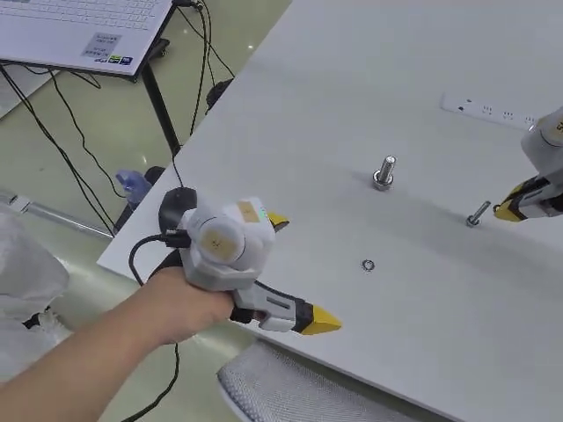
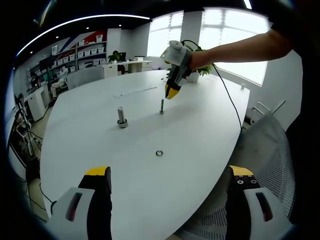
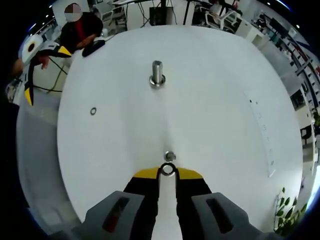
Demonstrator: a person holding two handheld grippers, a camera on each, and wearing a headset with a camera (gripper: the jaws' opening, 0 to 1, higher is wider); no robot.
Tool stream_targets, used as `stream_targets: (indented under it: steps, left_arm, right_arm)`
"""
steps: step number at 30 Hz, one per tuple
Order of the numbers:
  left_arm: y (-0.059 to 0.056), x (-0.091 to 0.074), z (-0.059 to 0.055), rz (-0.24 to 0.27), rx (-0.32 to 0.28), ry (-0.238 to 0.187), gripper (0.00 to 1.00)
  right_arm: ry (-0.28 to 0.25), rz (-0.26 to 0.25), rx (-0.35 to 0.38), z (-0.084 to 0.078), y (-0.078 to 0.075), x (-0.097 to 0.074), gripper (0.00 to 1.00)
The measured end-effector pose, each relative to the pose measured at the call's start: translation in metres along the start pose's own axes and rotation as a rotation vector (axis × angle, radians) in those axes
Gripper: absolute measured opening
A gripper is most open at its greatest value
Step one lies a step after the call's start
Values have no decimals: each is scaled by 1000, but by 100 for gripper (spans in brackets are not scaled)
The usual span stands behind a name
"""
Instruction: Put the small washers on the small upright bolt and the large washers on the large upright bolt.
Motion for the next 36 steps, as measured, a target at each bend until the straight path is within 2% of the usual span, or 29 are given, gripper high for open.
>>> stream_targets:
  steps: [7, 22, 36]
  left_arm:
    - [5, 1, 1, 2, -3, 0, 96]
    - [8, 1, -2, -10, -13, 6, 95]
    - [9, 3, -4, -22, -25, 13, 92]
  right_arm:
    - [3, -6, -13, 6, -7, 4, 12]
    - [27, 11, -31, 9, -12, 18, 12]
    - [49, 21, -46, 9, -8, 24, 12]
Point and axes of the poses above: the centre of the closed fingertips' face, and the gripper's own axes: x roughly forward along the fingers, y roughly to its left, z roughly out of its top, the point moved 10 cm from there along -x, roughly backward along the fingers, and after that the axes turned 12 degrees about -x, right-handed, at the moved point
